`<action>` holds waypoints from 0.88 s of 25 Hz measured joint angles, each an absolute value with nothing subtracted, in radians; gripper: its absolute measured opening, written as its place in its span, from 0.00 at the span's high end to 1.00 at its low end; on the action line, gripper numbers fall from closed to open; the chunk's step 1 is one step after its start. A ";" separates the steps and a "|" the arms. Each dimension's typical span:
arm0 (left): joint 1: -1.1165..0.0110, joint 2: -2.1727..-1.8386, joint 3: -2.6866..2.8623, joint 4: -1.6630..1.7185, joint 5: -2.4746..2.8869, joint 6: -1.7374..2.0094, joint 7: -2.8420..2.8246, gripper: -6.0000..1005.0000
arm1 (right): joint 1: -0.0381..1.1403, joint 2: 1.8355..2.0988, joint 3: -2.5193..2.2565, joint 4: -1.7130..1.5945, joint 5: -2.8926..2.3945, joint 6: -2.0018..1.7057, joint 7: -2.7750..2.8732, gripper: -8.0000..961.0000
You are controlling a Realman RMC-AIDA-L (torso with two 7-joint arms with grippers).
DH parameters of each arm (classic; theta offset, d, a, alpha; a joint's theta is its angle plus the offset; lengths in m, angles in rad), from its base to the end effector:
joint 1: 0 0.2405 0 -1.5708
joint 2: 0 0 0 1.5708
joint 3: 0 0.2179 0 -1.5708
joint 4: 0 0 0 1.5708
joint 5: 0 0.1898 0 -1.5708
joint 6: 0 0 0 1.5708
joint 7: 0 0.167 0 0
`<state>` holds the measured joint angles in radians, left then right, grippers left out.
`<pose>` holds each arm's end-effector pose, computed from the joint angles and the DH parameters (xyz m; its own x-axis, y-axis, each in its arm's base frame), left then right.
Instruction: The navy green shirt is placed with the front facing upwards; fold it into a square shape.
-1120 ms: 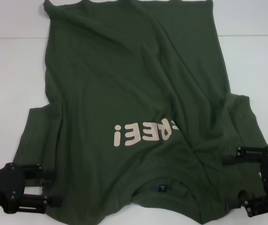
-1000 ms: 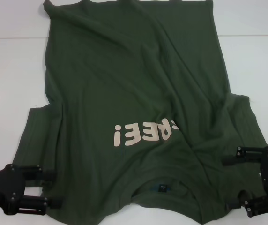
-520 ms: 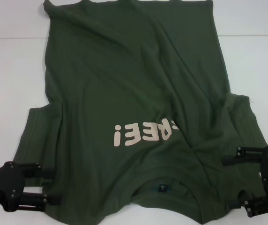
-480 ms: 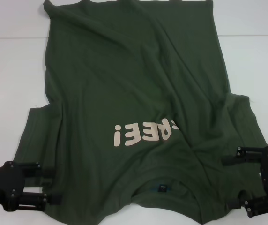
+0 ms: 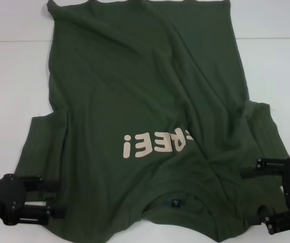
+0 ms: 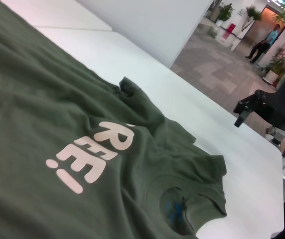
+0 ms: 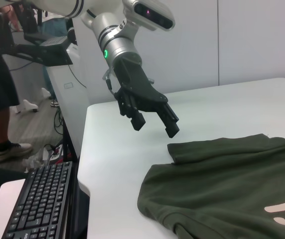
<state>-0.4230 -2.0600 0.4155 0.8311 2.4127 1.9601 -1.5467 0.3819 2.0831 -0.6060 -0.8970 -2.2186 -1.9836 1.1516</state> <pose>-0.2596 0.2271 0.0341 0.7188 0.6119 0.3299 0.6260 -0.7762 0.0757 0.2338 0.2255 0.0277 0.9125 -0.1443 -0.3827 -0.1689 -0.9851 -0.0314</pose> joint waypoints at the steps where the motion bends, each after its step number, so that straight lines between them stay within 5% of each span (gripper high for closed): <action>1: -0.424 -2.060 0.417 0.839 2.413 1.962 -1.564 0.17 | 0.382 2.083 -0.607 -0.898 -2.219 -1.984 1.150 0.06; 22: -0.480 -2.070 0.621 1.136 2.550 1.940 -2.307 0.17 | 0.396 2.066 -0.602 -0.908 -2.219 -1.967 1.115 0.06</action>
<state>-0.4798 -2.0704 0.6208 1.1361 2.5497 1.9396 -2.3067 0.3960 2.0664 -0.6018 -0.9077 -2.2193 -1.9675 1.1151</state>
